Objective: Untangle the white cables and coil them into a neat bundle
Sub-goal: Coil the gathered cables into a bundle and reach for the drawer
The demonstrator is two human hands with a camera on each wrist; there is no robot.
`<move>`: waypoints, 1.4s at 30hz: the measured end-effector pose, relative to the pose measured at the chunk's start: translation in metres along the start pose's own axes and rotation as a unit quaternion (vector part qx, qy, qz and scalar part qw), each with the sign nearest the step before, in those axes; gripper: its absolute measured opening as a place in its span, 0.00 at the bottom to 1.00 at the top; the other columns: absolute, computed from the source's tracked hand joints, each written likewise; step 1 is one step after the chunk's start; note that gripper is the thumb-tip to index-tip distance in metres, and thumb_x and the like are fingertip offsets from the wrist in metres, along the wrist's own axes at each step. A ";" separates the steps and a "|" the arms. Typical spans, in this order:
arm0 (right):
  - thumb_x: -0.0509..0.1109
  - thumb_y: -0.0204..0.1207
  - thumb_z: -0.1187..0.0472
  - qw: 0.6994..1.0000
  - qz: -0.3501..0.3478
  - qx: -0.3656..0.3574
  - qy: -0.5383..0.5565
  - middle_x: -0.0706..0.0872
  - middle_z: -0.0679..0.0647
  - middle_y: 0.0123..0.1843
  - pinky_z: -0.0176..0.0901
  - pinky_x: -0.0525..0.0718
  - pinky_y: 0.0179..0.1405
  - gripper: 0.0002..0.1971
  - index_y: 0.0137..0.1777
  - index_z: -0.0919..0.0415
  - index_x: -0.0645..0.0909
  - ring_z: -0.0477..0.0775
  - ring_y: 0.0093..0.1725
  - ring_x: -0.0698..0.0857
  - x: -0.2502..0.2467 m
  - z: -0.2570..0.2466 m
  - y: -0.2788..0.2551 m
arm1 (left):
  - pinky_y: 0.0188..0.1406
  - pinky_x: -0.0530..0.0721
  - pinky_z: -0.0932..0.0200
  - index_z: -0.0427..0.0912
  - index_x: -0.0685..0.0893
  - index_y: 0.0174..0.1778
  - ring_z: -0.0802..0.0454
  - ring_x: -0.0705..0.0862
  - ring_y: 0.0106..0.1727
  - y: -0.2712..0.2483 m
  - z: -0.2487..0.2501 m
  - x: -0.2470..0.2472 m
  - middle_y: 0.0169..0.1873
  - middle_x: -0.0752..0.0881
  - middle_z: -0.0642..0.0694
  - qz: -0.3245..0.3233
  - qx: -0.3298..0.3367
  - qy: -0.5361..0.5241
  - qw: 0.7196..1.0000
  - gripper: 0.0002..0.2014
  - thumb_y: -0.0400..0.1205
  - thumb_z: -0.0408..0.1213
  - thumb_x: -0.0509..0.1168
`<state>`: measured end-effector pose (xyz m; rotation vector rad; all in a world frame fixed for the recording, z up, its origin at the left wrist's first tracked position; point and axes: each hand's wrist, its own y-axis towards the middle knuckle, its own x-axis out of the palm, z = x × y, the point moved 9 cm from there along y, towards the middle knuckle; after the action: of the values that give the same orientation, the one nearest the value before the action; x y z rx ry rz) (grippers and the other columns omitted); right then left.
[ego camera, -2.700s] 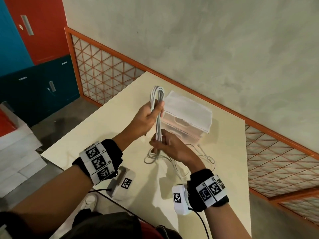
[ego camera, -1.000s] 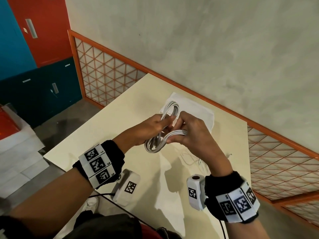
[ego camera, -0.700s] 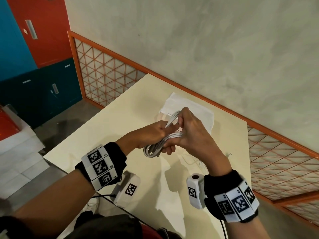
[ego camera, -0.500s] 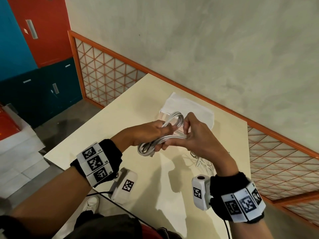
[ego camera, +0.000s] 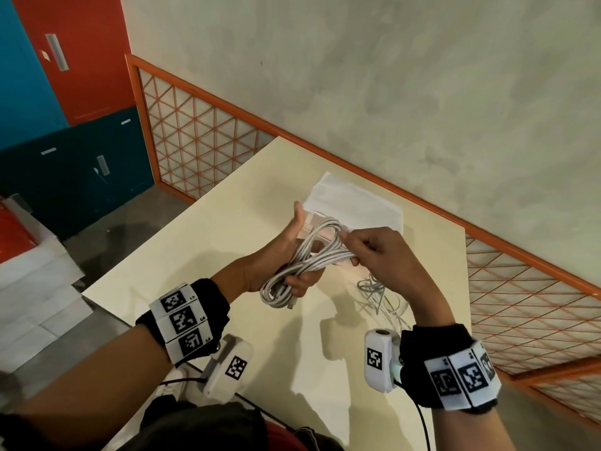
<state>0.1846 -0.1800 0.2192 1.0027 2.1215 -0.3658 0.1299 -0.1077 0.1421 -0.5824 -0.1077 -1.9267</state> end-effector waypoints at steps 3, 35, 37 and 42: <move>0.65 0.81 0.55 0.999 0.034 -0.023 0.008 0.71 0.45 0.15 0.34 0.65 0.21 0.23 0.23 0.61 0.76 0.45 0.19 0.65 -0.004 -0.008 0.000 | 0.17 0.67 0.66 0.42 0.72 0.32 0.56 0.60 0.13 -0.001 -0.001 -0.003 0.17 0.68 0.47 0.032 -0.006 0.029 0.999 0.35 0.77 0.72 0.39; 0.53 0.86 0.50 0.955 0.137 0.036 0.262 0.67 0.60 0.29 0.36 0.68 0.27 0.22 0.57 0.61 0.87 0.50 0.28 0.66 0.010 0.025 -0.003 | 0.20 0.71 0.66 0.36 0.70 0.31 0.59 0.59 0.13 -0.011 0.017 -0.004 0.17 0.61 0.49 0.096 0.094 0.116 0.984 0.23 0.82 0.53 0.58; 0.57 0.85 0.50 0.940 0.195 0.048 0.275 0.66 0.57 0.24 0.39 0.66 0.25 0.27 0.33 0.71 0.80 0.49 0.24 0.65 0.008 0.024 -0.008 | 0.22 0.71 0.65 0.35 0.67 0.25 0.58 0.59 0.13 -0.009 0.017 -0.003 0.15 0.61 0.48 0.108 0.099 0.141 0.979 0.26 0.84 0.49 0.58; 0.65 0.81 0.49 0.897 0.273 0.104 0.332 0.67 0.54 0.22 0.38 0.67 0.19 0.23 0.27 0.61 0.70 0.46 0.19 0.67 0.016 0.029 -0.013 | 0.25 0.71 0.60 0.47 0.70 0.26 0.56 0.63 0.16 -0.003 0.022 -0.003 0.20 0.66 0.50 0.152 0.137 0.154 0.967 0.19 0.83 0.45 0.61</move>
<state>0.1831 -0.1952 0.1866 2.0109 2.2570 0.0544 0.1354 -0.0967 0.1606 -0.1035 -0.0786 -1.6432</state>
